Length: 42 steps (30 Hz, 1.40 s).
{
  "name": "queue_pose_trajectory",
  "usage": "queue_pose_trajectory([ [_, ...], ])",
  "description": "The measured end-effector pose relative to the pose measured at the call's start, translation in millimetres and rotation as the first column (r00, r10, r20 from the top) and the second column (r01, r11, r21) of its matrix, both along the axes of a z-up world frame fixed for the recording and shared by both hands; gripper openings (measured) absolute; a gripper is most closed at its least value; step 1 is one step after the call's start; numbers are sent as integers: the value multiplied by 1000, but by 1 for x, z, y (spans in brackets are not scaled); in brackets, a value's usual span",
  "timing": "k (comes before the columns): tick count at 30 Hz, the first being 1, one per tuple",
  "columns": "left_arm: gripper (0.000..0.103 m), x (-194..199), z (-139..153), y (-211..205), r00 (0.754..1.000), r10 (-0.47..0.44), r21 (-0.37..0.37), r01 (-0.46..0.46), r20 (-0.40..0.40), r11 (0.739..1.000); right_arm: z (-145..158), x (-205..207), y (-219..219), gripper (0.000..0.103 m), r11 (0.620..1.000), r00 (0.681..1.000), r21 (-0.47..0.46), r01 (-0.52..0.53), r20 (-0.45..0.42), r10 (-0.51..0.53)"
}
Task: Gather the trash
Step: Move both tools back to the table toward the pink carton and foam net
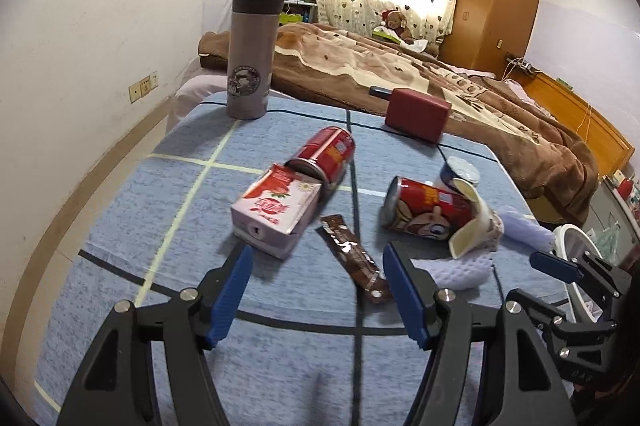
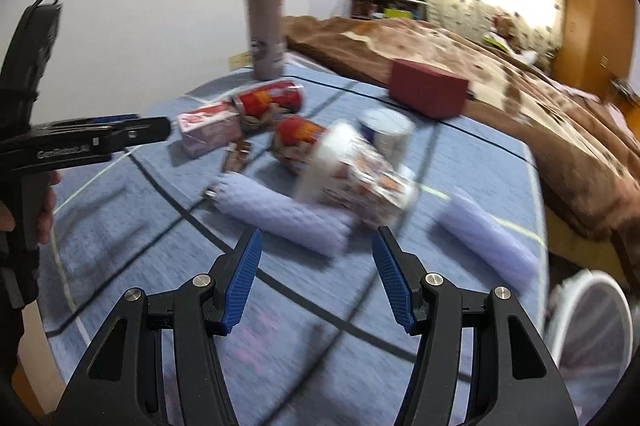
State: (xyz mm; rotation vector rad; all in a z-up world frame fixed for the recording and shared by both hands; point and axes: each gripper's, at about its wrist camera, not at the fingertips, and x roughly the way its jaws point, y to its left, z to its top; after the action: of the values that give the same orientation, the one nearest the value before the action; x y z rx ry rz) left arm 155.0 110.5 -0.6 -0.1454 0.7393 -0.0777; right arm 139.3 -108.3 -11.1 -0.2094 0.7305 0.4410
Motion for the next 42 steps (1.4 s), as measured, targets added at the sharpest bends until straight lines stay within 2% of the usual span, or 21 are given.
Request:
queue_pose_trajectory([
  [3,70,9,-4,7,1000,-10,-23,9,-18,1000,-4,5,12,59,999,999,-27,-37,-8,37],
  [12,70,39,-11,20,998,-33,28,35,-45,999,-13,22,29,59,993,994,-59,-98,-59,95],
  [18,70,56,-20,28,997,-29,34,32,-70,999,-14,13,31,59,981,991,-151,-121,-67,111],
  [24,70,67,-28,26,995,-60,34,63,-84,997,-13,4,36,59,971,993,-213,-109,-66,97],
  [29,70,75,-37,21,991,-68,49,74,-115,996,-11,3,32,59,983,996,-177,-56,-74,44],
  [31,70,75,-37,19,991,-75,58,82,-111,995,-10,2,31,52,984,997,-173,-48,-72,36],
  [33,70,75,-37,18,991,-76,62,84,-114,995,-10,3,31,41,982,998,-185,-25,-59,14],
  [35,69,75,-37,18,991,-76,56,83,-113,995,-10,4,30,40,985,998,-171,-16,-65,5],
  [37,61,74,-38,18,991,-73,53,80,-113,995,-10,4,30,37,986,998,-166,-15,-66,4],
  [42,61,72,-37,18,991,-68,62,75,-111,995,-9,3,28,25,987,995,-160,0,-94,-15],
])
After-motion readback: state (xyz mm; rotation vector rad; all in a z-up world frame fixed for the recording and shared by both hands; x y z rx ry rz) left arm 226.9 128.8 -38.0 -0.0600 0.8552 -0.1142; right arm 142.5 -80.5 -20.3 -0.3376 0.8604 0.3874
